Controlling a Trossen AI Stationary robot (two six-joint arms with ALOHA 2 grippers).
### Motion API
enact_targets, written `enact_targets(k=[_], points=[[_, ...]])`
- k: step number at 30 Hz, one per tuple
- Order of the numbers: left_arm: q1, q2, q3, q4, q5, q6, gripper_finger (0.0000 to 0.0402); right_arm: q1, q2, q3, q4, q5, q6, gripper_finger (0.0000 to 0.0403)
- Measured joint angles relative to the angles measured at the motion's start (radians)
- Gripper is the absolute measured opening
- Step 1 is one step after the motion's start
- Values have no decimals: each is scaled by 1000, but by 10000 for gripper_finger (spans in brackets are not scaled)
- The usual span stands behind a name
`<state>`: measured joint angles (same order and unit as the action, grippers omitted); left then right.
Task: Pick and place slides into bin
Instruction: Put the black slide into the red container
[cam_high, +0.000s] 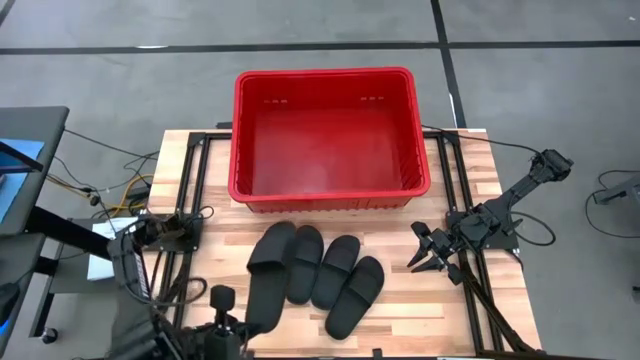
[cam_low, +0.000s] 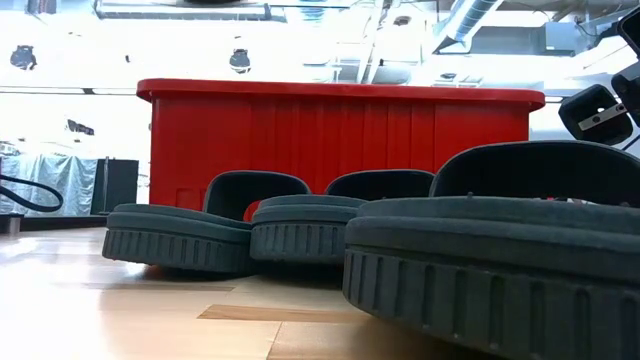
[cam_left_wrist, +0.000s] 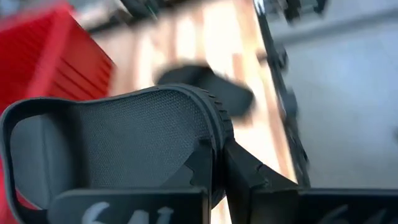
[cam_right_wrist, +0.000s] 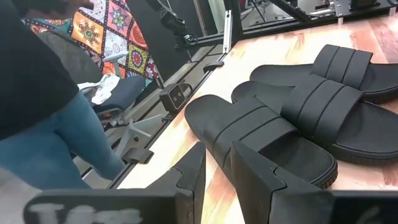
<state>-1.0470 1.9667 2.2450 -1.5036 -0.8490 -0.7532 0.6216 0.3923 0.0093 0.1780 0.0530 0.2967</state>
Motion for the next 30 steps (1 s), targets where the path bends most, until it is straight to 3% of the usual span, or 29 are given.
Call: enact_targets(k=[7, 14, 22, 30], points=[[32, -13, 110, 23, -313, 150, 4, 0, 0, 0, 0, 0, 0, 67], [128, -47, 102, 36, -475, 276, 4, 0, 0, 0, 0, 0, 0, 67], [292, -57, 101, -69, -418, 350, 4, 0, 0, 0, 0, 0, 0, 67], [453, -139, 100, -68, -319, 543, 3, 0, 0, 0, 0, 0, 0, 67]])
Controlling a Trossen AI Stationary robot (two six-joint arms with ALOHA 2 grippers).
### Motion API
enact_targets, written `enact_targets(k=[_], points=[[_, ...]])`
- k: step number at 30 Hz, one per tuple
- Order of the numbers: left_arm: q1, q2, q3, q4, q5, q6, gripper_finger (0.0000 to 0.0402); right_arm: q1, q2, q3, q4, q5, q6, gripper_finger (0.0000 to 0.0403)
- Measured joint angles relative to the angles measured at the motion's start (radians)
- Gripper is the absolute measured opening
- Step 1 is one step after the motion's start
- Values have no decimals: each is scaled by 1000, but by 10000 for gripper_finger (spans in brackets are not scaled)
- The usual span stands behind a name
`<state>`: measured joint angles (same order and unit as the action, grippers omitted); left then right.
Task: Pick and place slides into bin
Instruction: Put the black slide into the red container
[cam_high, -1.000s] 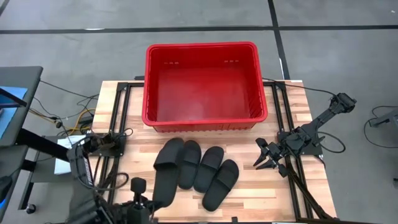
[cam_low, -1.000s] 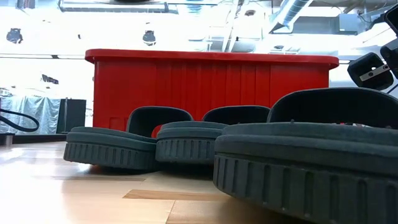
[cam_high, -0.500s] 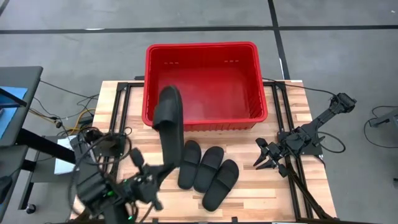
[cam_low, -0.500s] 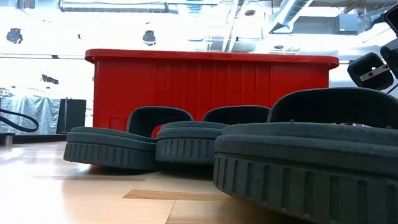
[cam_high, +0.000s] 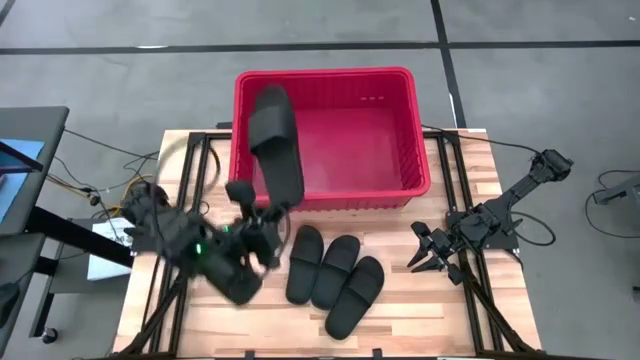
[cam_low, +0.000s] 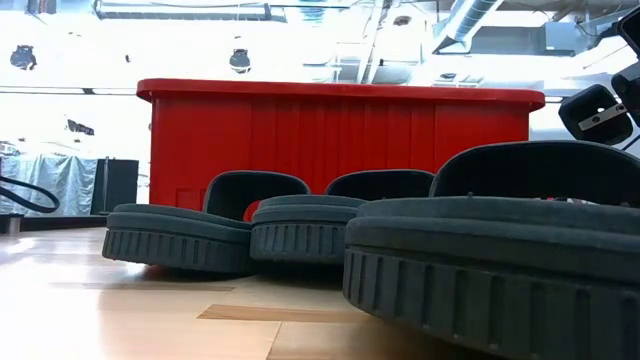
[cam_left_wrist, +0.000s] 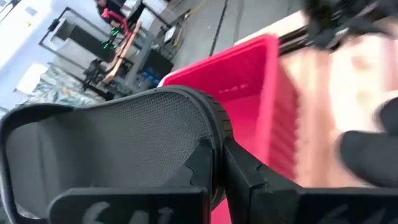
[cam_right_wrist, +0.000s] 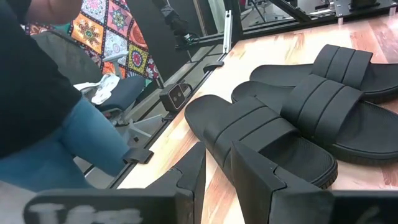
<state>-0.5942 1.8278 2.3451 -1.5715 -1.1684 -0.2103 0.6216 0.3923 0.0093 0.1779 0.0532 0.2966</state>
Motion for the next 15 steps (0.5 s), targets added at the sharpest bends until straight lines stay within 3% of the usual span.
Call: enact_targets(k=[3, 8, 12, 15], points=[[76, -49, 0, 0, 36, 95, 2, 0, 0, 0, 0, 0, 0, 67], [233, -148, -56, 0, 187, 214, 1, 0, 0, 0, 0, 0, 0, 67], [367, -246, -181, 48, 327, 281, 1, 0, 0, 0, 0, 0, 0, 67], [463, -339, -335, 176, 459, 370, 0, 0, 0, 0, 0, 0, 0, 67]])
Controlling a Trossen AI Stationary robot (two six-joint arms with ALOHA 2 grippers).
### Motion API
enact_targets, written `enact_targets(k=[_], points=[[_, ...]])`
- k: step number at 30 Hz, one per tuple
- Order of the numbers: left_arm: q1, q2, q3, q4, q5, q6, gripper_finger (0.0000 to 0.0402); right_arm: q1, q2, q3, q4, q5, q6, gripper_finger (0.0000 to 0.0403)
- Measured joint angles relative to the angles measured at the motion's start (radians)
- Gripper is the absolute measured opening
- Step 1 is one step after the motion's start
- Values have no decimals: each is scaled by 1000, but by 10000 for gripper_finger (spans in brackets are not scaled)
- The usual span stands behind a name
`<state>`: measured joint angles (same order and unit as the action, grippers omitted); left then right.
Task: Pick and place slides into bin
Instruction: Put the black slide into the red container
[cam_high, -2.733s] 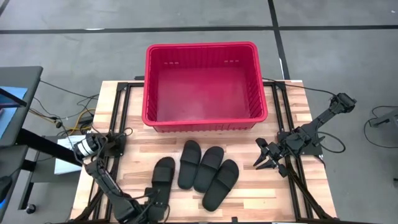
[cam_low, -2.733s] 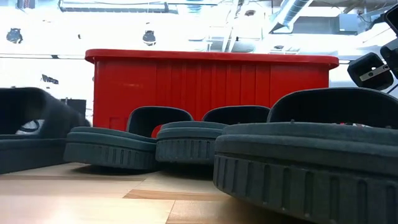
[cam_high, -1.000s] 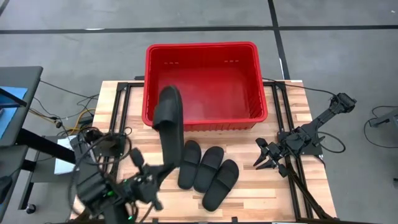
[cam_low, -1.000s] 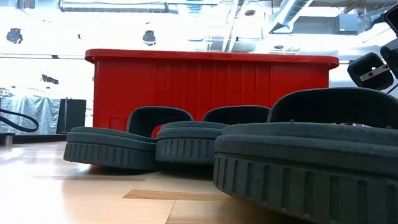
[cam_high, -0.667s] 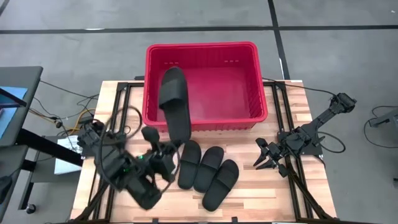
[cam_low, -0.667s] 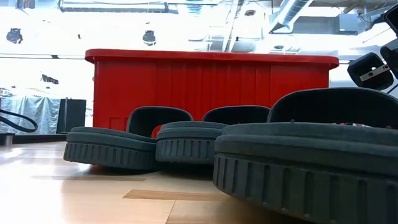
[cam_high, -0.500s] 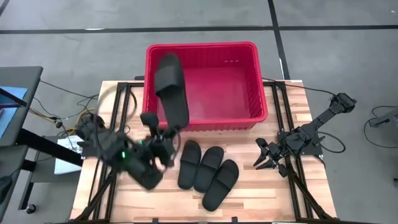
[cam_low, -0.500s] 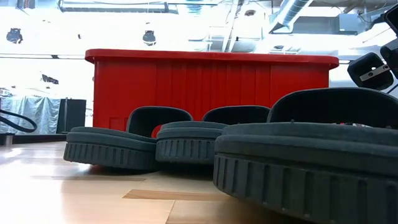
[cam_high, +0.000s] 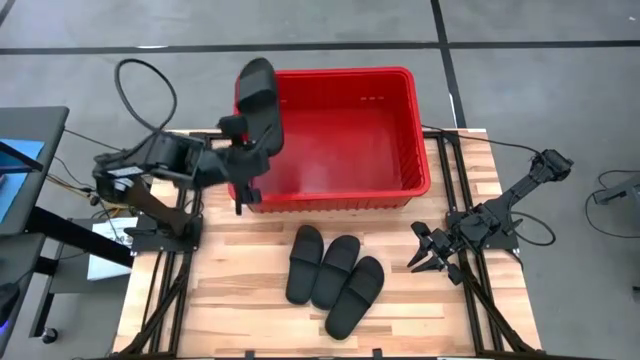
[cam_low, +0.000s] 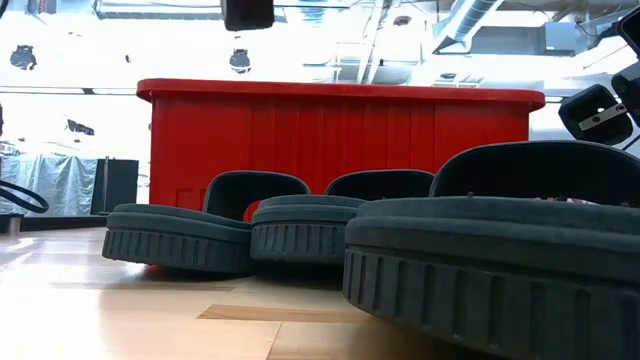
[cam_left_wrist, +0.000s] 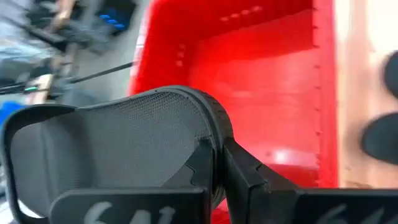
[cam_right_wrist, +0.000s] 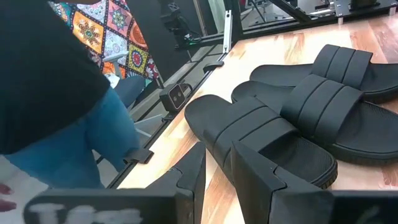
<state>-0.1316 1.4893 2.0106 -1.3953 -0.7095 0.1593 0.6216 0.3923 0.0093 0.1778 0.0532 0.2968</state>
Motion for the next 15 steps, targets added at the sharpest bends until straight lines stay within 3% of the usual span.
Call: enact_targets(k=[7, 15], points=[[232, -213, -424, 429, 273, 218, 0, 0, 0, 0, 0, 0, 0, 67], [445, -259, -678, 562, 483, 296, 0, 0, 0, 0, 0, 0, 0, 67]])
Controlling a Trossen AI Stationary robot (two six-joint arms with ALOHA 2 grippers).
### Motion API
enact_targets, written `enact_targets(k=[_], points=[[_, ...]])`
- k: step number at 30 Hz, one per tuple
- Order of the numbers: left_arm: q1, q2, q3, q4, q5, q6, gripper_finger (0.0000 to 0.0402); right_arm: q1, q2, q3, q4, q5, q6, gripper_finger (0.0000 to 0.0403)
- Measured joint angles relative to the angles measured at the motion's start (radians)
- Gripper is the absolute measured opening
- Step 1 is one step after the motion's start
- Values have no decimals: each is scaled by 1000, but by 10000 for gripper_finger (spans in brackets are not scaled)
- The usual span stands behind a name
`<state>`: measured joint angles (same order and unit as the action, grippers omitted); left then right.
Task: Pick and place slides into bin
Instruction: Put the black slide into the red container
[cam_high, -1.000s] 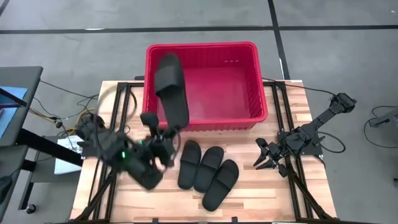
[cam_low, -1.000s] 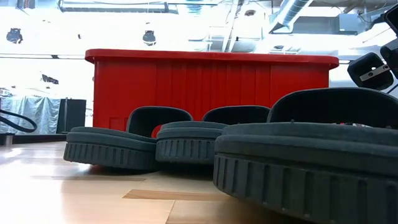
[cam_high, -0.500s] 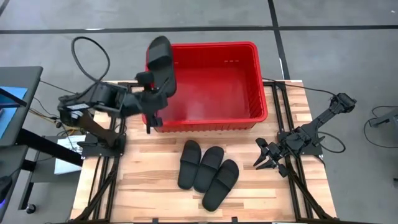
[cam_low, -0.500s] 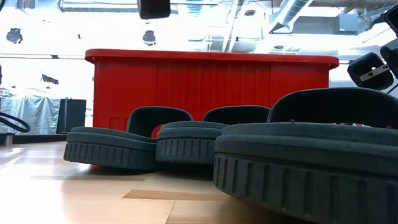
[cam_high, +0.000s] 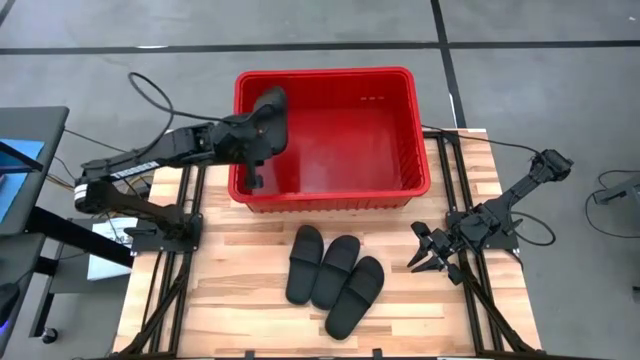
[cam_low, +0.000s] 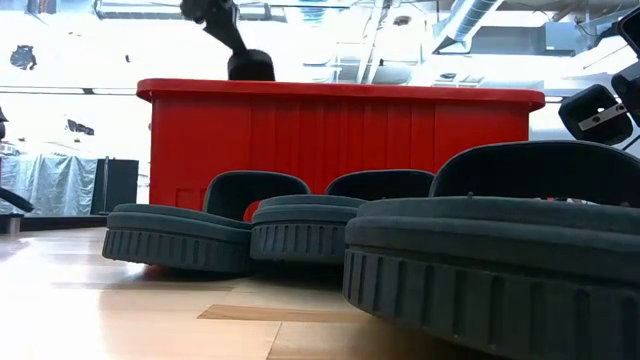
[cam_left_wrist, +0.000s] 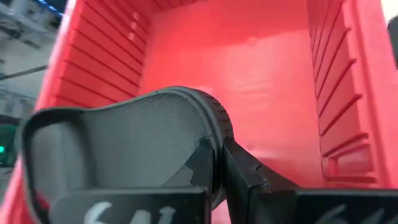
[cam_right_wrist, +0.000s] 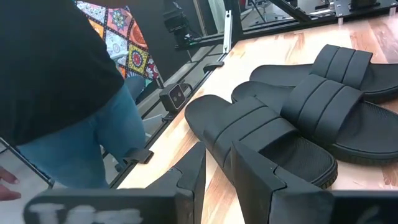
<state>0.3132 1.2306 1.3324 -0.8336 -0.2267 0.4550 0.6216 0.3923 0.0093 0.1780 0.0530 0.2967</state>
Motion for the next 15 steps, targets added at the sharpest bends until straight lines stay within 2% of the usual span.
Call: enact_targets(k=[5, 15], points=[[76, 41, -76, 88, 78, 54, 0, 0, 0, 0, 0, 0, 0, 67], [203, 211, -81, 83, 174, 139, 0, 0, 0, 0, 0, 0, 0, 67]])
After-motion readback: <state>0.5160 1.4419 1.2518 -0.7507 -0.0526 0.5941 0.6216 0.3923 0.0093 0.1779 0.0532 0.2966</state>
